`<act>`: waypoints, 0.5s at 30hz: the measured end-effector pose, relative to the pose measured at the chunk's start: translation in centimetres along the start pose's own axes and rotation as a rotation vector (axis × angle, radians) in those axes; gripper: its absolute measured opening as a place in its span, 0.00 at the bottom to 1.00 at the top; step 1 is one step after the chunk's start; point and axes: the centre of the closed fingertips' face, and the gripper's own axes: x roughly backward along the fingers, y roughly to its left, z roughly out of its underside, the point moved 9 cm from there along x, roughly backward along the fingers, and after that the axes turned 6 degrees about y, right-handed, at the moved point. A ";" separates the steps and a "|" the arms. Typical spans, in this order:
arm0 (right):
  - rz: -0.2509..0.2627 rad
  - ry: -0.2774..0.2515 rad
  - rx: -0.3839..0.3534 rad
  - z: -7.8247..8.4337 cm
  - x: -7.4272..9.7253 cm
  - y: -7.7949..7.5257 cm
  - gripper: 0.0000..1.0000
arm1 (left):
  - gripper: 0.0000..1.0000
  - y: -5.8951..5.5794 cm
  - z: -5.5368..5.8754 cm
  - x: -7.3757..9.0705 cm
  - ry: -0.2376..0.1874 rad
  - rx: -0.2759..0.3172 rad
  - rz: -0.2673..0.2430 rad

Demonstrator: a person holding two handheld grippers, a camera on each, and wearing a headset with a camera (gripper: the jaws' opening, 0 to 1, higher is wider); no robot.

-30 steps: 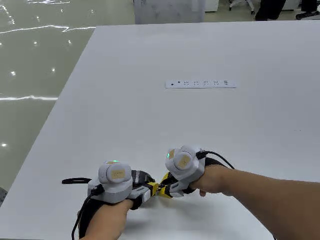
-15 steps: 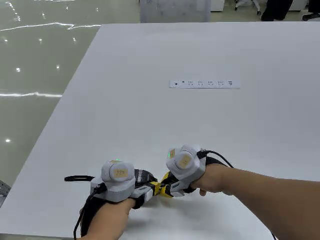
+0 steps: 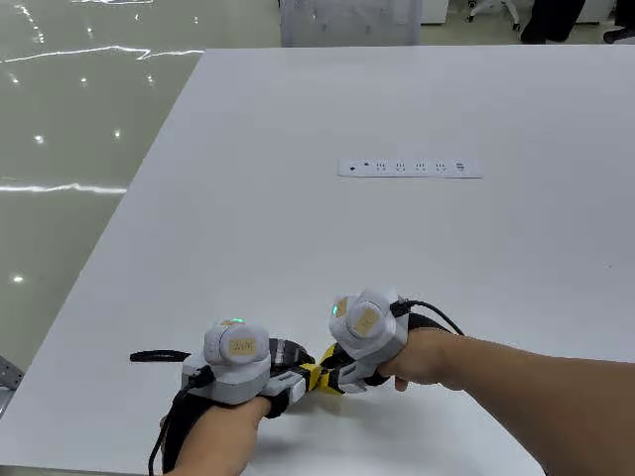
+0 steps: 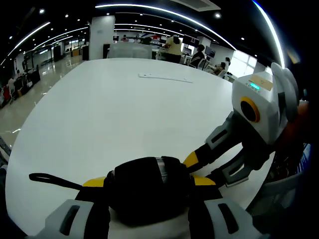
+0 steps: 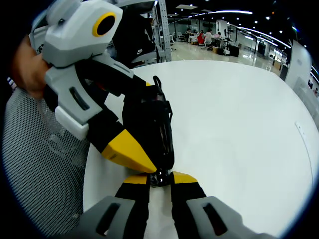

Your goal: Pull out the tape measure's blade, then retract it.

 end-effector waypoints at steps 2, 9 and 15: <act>0.002 0.000 -0.002 0.1 0.0 0.0 0.15 | 0.60 0.0 0.0 0.0 0.000 0.000 0.000; 0.012 0.006 0.052 0.4 0.3 0.2 0.15 | 0.60 0.0 0.0 0.0 0.000 0.000 0.002; 0.009 0.010 0.057 0.1 0.2 0.2 0.14 | 0.60 0.1 0.0 0.0 0.000 0.002 0.003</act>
